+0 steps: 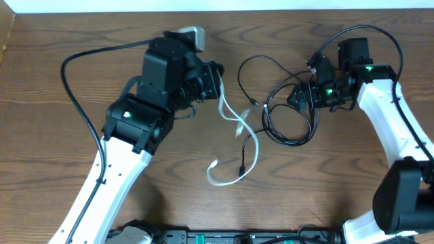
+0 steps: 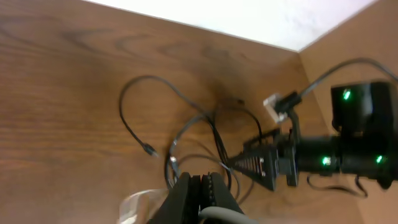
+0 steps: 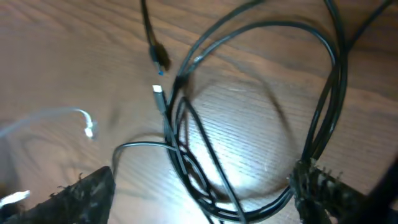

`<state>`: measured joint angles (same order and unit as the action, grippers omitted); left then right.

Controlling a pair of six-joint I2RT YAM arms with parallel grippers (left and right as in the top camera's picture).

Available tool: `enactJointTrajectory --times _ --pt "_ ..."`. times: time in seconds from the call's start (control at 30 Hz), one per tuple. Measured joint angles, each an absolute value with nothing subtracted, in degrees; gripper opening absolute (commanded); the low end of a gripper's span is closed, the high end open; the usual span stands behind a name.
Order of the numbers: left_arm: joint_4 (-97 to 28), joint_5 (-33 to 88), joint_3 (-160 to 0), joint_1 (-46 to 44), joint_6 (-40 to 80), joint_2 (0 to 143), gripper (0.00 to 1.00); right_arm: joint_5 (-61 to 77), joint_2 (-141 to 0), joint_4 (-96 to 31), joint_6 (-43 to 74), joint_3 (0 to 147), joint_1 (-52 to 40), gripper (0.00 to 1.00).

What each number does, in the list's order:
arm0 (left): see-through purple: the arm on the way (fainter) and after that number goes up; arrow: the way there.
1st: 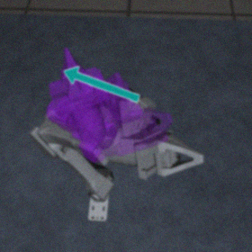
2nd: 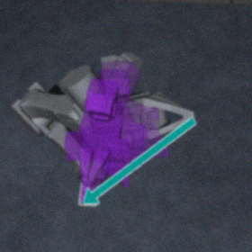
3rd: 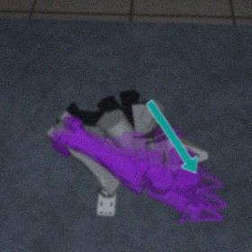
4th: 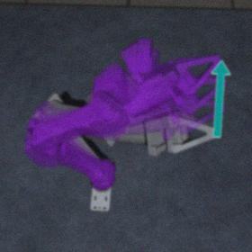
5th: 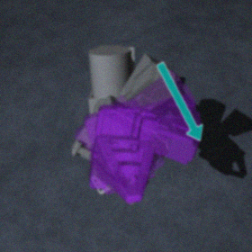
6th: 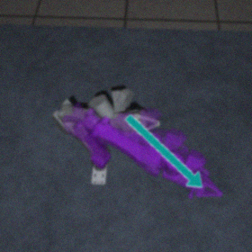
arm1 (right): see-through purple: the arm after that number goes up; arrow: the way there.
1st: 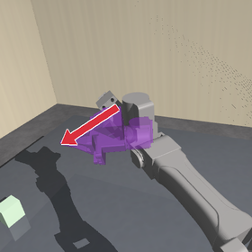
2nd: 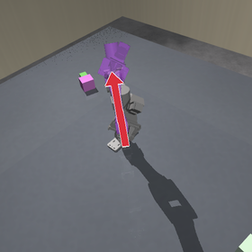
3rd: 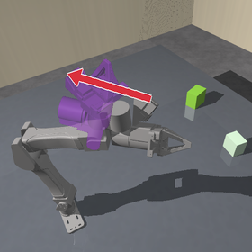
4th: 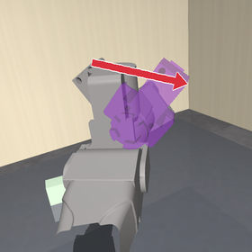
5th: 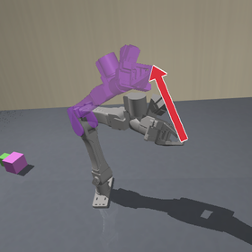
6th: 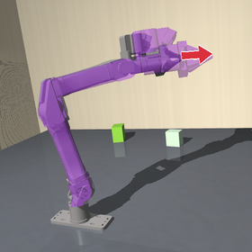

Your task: Untangle cables

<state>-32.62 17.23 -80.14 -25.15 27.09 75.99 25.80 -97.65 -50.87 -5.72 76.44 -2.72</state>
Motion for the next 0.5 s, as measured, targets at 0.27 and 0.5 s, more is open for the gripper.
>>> enactJointTrajectory --times 0.27,0.5 --pt "-33.3 18.2 -80.1 -30.5 23.9 76.8 0.08 22.6 -88.2 -50.9 -5.4 79.4 -2.7 0.99" --pt "-37.7 18.2 -80.1 -36.5 15.4 84.0 0.08 22.7 -86.2 -52.8 -5.0 79.7 -2.7 0.99"
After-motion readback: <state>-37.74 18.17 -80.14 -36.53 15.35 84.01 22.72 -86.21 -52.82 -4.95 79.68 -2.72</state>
